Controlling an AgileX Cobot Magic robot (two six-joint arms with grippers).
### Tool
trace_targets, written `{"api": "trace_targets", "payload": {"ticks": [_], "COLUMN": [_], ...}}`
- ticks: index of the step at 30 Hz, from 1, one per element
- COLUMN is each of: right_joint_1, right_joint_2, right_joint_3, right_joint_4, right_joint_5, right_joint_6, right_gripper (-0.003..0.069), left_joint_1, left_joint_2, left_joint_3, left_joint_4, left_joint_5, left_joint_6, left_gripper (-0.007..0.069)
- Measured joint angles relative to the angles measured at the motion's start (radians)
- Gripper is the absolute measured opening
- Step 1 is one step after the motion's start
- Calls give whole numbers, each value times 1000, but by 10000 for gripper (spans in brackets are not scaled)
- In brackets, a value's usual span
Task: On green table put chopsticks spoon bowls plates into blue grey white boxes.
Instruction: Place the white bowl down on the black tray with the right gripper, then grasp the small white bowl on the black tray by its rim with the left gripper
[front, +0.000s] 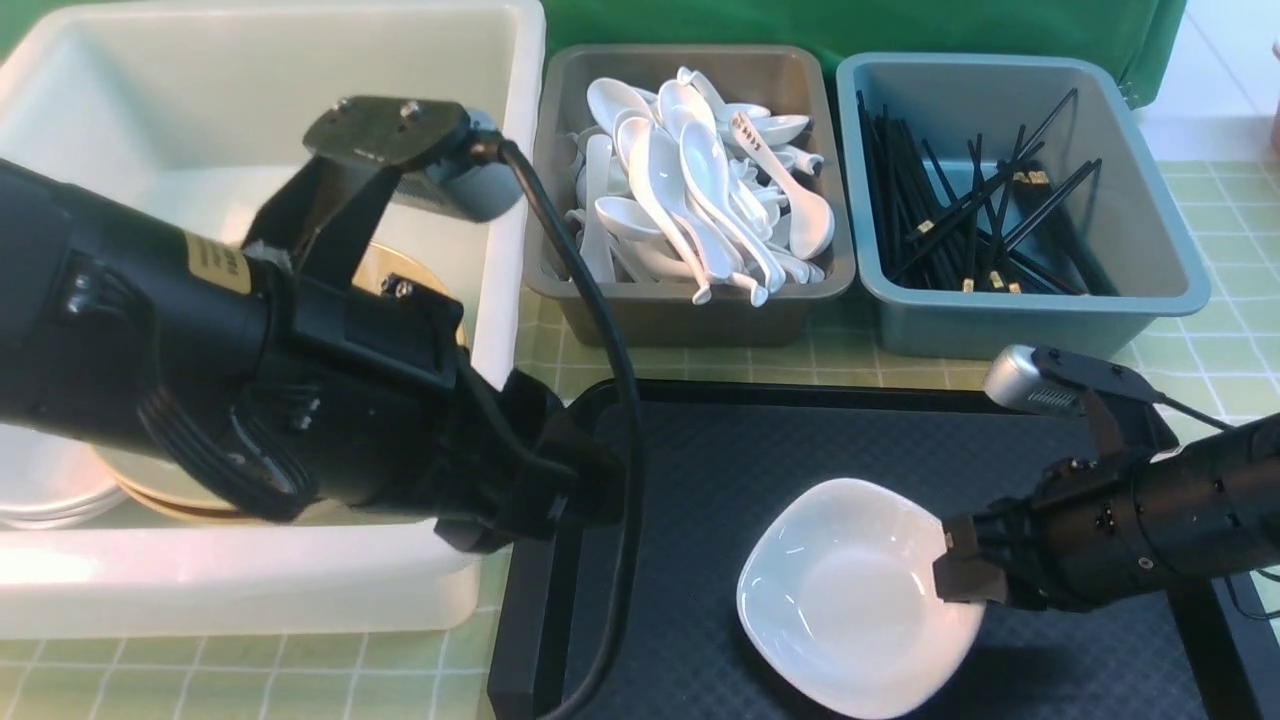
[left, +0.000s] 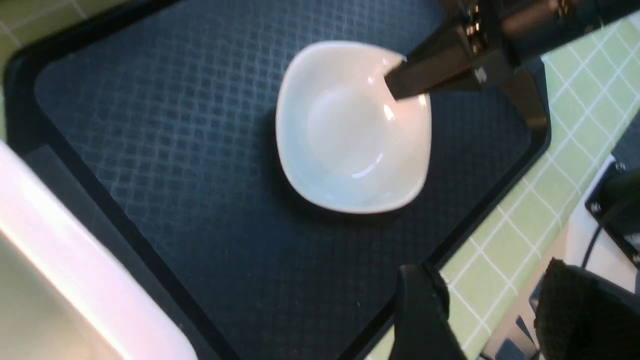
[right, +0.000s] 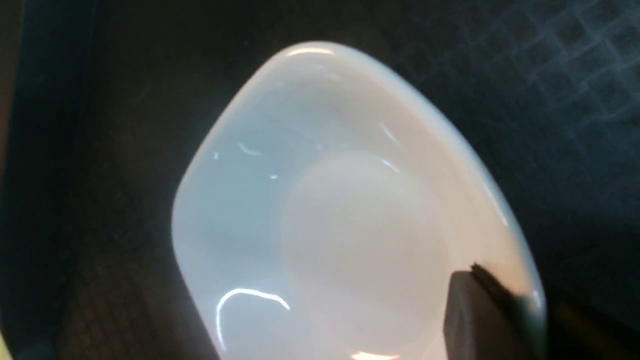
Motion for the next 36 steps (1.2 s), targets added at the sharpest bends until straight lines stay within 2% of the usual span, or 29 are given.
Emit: {"api": "trace_targets", "payload": {"ticks": [4, 5, 8, 10, 12, 14, 17, 19, 20, 24, 26, 29, 36], "right_joint_1": [0, 0, 0, 0, -14, -37, -66, -68, -68, -68, -68, -68, -68], "right_joint_2": [0, 0, -4, -14, -61, -123, -231, -310, -310, -423, -486, -578, -754], "right_joint_3": [1, 1, 1, 2, 3, 3, 3, -13, -15, -54, -69, -90, -140], "right_joint_4": [-8, -8, -25, -39, -84, -111, -131, -140, -140, -170, -212, -274, -339], "right_joint_5": [-7, -7, -7, -7, -4, 6, 64, 179, 192, 445, 507, 525, 555], "right_joint_6": [-4, -4, -4, -4, -4, -7, -56, -104, -107, -123, -106, -80, -79], "right_gripper": [216, 287, 405, 452, 529, 567, 581, 581, 581, 581, 581, 581, 581], "left_joint_1": [0, 0, 0, 0, 0, 0, 0, 0, 0, 0, -16, -56, -174], "left_joint_2": [0, 0, 0, 0, 0, 5, 43, 95, 102, 270, 361, 488, 749], "left_joint_3": [0, 0, 0, 0, 0, -12, -56, -94, -98, -178, -230, -301, -514], "left_joint_4": [-1, 1, 17, 27, 43, 50, 50, 50, 50, 49, 53, 77, 204], "left_joint_5": [-5, -5, -17, -28, -44, -42, -19, 10, 15, 64, 93, 139, 180], "left_joint_6": [0, 0, -3, -5, -22, -39, -54, -55, -55, -45, -14, 6, -16], "left_gripper": [286, 286, 287, 288, 290, 298, 349, 387, 391, 493, 540, 579, 578]}}
